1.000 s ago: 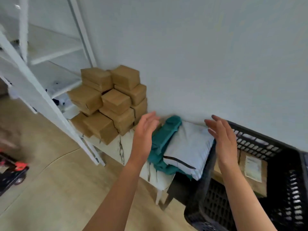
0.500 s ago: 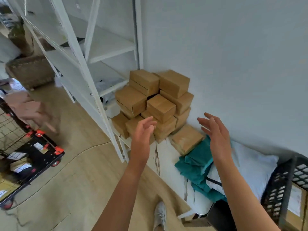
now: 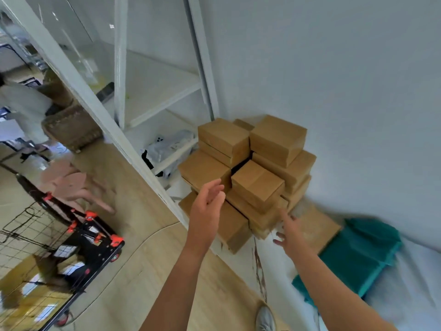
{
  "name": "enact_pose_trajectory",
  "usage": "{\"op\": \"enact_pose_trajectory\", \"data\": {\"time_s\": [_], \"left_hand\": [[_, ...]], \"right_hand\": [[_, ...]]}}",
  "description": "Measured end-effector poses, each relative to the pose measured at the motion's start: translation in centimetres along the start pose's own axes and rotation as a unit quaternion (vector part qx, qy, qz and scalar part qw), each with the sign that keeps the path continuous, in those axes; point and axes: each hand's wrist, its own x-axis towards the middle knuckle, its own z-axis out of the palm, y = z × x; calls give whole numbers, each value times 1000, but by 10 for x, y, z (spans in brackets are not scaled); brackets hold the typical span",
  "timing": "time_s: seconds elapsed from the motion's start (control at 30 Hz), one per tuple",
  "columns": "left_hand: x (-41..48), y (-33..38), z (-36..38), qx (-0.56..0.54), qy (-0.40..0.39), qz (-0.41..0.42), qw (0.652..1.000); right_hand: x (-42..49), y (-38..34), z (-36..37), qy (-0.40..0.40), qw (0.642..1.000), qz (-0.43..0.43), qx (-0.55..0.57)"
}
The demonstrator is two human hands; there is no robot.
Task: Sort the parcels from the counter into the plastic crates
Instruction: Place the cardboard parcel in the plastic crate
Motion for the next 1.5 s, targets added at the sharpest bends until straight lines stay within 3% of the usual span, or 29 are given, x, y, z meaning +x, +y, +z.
{"op": "enact_pose_trajectory", "data": {"time_s": [0.2,0.37,0.5,0.7,1.07,1.3,1.4,1.5], "left_hand": [[48,-26,32,149,-77,37,985],[75,-41,66,310,-178,123,926],[97,-66,82,405,-207,166,875],[125,-87,73,350,-207,200,891],[146,-124,63,320,-289,249,867],[149,-141,60,432,-393,198,787],[137,-123,66,371,-389,202,819],[108,-92,72,210,-442,147,859]], "right_hand": [[38,16,7,-73,995,63,12],[35,12,4,-79,996,50,6],[32,19,4,-16,999,48,10],[10,32,-14,104,994,35,7],[-81,83,-53,285,951,17,119],[-135,106,-53,327,923,-13,203],[-146,106,-55,319,913,-38,253],[-149,94,-50,291,902,-67,312]]}}
